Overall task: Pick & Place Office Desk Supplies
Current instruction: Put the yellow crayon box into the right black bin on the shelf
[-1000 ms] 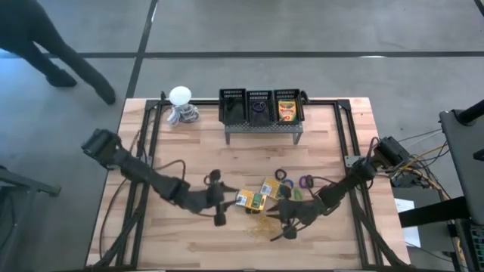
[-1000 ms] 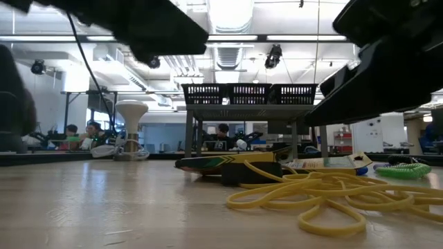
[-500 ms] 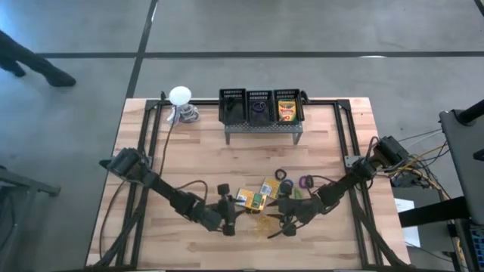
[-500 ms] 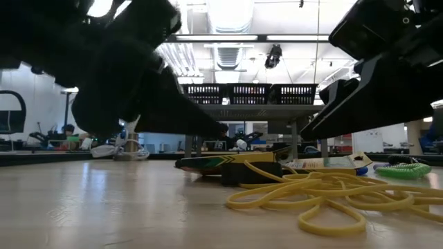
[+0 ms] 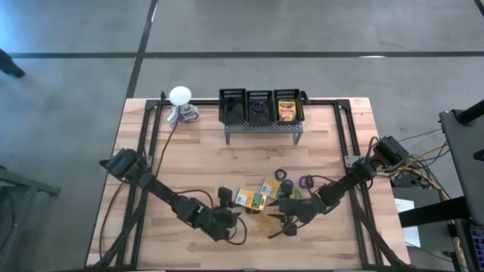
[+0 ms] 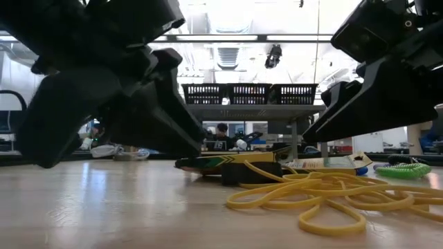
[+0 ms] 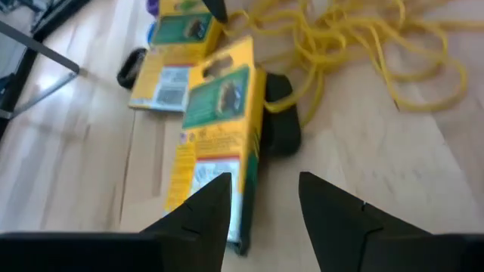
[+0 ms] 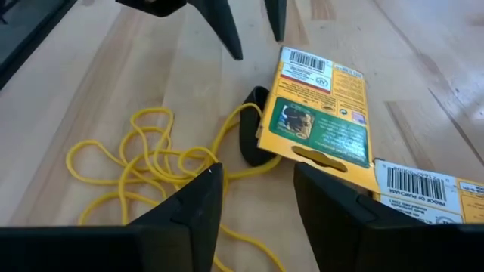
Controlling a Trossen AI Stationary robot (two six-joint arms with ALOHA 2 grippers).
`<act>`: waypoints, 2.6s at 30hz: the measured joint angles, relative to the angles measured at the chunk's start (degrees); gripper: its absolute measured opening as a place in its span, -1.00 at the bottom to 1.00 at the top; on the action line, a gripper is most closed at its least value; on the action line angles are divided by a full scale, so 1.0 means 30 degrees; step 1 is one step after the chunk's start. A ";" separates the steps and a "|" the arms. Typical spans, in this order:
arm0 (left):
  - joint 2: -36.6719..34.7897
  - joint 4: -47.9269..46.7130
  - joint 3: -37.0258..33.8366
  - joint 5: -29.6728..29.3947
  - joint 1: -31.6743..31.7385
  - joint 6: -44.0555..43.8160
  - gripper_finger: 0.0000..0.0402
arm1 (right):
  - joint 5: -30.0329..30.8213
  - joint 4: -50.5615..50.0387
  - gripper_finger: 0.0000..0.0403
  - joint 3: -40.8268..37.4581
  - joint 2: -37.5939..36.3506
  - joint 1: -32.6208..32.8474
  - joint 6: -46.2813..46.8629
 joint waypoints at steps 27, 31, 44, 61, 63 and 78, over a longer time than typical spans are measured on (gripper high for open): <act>0.1037 0.0615 -0.0128 -0.1584 0.1190 0.1934 -0.01 | -0.0015 0.0002 -0.35 0.0007 0.0000 -0.0075 0.0077; 0.1132 0.0817 -0.0143 -0.0955 0.1710 0.1924 -0.02 | -0.0008 0.0005 -0.38 0.0007 0.0000 -0.0075 0.0073; 0.1326 0.0847 -0.0106 -0.2076 0.2084 0.0691 -0.79 | -0.0022 0.0005 -0.39 0.0007 0.0000 -0.0068 0.0073; -0.4024 0.7906 -0.3811 -0.1175 0.1351 -0.1931 -0.85 | 0.5414 0.0078 -0.39 -0.0621 -0.0549 0.1324 0.1120; -0.4157 1.2265 -0.5482 0.1055 0.1492 -0.1685 -0.84 | 0.5508 0.0747 -0.38 -0.0947 -0.0501 0.1251 0.1219; -0.3264 2.1141 -0.7669 0.6080 0.2166 -0.1006 -0.83 | 0.0832 1.9785 0.23 -0.1842 0.4748 -0.0876 -0.6215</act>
